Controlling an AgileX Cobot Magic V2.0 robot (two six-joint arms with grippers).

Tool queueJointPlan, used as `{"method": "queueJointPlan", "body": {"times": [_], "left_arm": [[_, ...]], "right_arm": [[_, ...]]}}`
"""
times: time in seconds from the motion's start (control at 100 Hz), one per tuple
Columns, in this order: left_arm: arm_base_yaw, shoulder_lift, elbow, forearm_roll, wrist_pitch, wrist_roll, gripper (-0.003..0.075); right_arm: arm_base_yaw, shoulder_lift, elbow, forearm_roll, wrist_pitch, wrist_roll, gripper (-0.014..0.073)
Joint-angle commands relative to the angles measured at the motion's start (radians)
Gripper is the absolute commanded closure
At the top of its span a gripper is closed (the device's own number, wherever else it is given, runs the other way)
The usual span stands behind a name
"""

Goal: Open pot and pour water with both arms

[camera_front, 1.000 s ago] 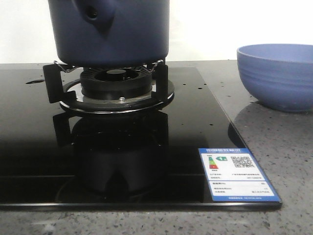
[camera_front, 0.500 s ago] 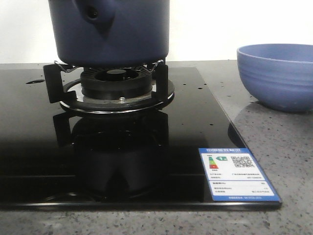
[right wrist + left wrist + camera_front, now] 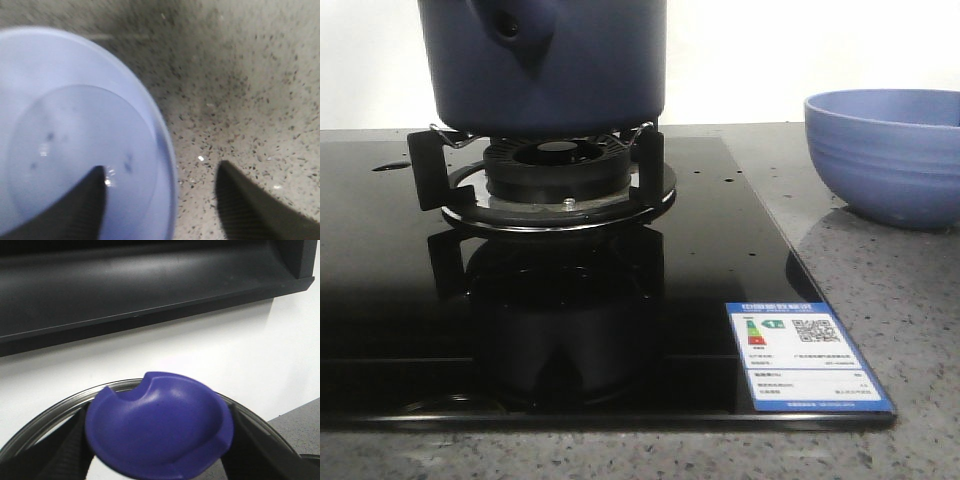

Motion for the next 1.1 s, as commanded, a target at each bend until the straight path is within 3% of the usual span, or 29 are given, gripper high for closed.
{"method": "queueJointPlan", "body": {"times": [0.0,0.15,0.35,0.61,0.84,1.09], "left_arm": [[0.003,-0.027,-0.041,-0.055,0.013,-0.012,0.0282],[0.003,-0.027,-0.041,-0.046,-0.007,-0.012,0.0282],[0.003,-0.025,-0.027,-0.016,-0.024,-0.012,0.0282],[0.003,-0.025,0.027,-0.017,-0.04,-0.012,0.0282],[0.003,-0.025,0.027,-0.017,-0.04,-0.012,0.0282],[0.003,-0.025,0.027,-0.017,-0.04,-0.018,0.0282]], "right_arm": [[-0.008,-0.011,-0.036,0.007,-0.016,0.0,0.0356],[-0.008,0.0,-0.036,0.002,-0.02,-0.002,0.0664],[-0.008,0.0,-0.096,0.034,0.023,-0.002,0.0655],[0.028,0.012,-0.339,0.062,0.166,0.003,0.0633],[0.115,0.103,-0.63,0.062,0.281,0.042,0.0633],[0.286,0.257,-0.948,0.062,0.314,0.077,0.0633]]}}
